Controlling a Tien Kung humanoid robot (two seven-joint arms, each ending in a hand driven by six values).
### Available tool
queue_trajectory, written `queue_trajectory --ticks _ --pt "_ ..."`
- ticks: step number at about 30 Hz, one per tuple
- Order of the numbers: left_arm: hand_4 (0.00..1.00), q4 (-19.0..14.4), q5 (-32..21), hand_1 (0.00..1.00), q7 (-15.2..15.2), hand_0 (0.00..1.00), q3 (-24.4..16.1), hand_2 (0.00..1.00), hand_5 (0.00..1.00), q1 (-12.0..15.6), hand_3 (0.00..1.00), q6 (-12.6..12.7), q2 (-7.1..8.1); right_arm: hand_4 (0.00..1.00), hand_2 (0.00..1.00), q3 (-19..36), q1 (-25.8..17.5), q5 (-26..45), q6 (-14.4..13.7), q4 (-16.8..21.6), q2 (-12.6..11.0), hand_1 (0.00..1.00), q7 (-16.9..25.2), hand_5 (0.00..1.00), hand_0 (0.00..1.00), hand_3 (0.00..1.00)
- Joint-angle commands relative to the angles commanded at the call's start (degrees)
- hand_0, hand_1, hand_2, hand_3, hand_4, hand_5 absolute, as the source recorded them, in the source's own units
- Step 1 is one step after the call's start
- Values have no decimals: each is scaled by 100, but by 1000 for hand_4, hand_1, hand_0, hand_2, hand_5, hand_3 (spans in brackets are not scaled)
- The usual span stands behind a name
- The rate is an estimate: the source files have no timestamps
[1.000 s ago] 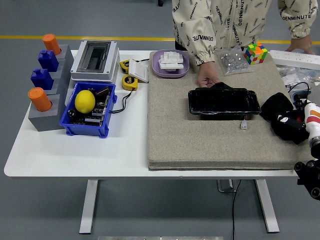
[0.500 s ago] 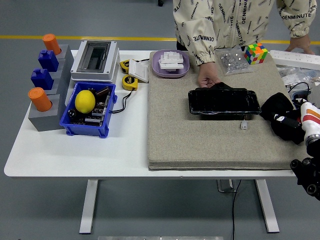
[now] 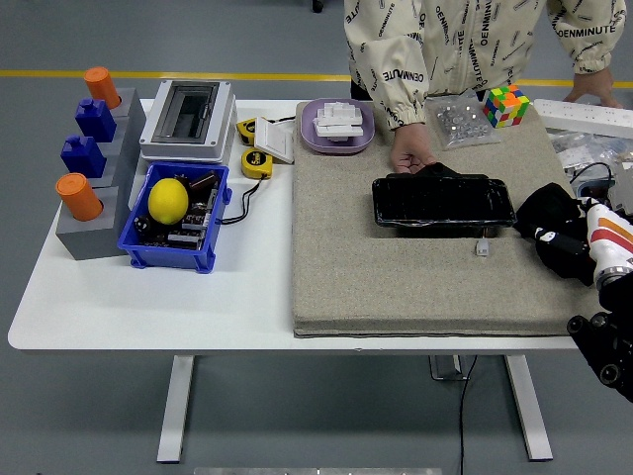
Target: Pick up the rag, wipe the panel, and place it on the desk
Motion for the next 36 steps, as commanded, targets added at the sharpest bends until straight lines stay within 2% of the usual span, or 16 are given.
queue_trajectory --ticks 14,15,23,32,33,36 --pt "629 -7 -7 642 -4 605 36 656 442 -34 562 -2 9 998 804 -49 64 73 -207 -80 62 758 44 648 822 799" --pt "629 -6 -8 642 -4 605 37 657 442 -34 562 -3 9 998 786 -62 67 78 -217 -82 64 741 46 640 790 791" --pt "629 -4 -19 642 -3 605 38 657 442 -29 562 -5 -3 998 769 -97 66 204 -315 -187 117 727 130 635 763 787" --pt "628 -15 -14 642 -7 605 54 657 442 -51 561 -7 8 998 753 -314 233 509 -544 -495 339 706 214 626 743 774" --pt "628 -19 -13 642 -8 604 55 657 443 -61 561 -7 10 998 709 -335 238 518 -576 -497 346 668 220 575 680 733" --pt "628 -20 -4 642 -9 604 43 657 443 -68 561 -4 16 998 709 -393 241 536 -668 -495 349 668 236 575 680 733"
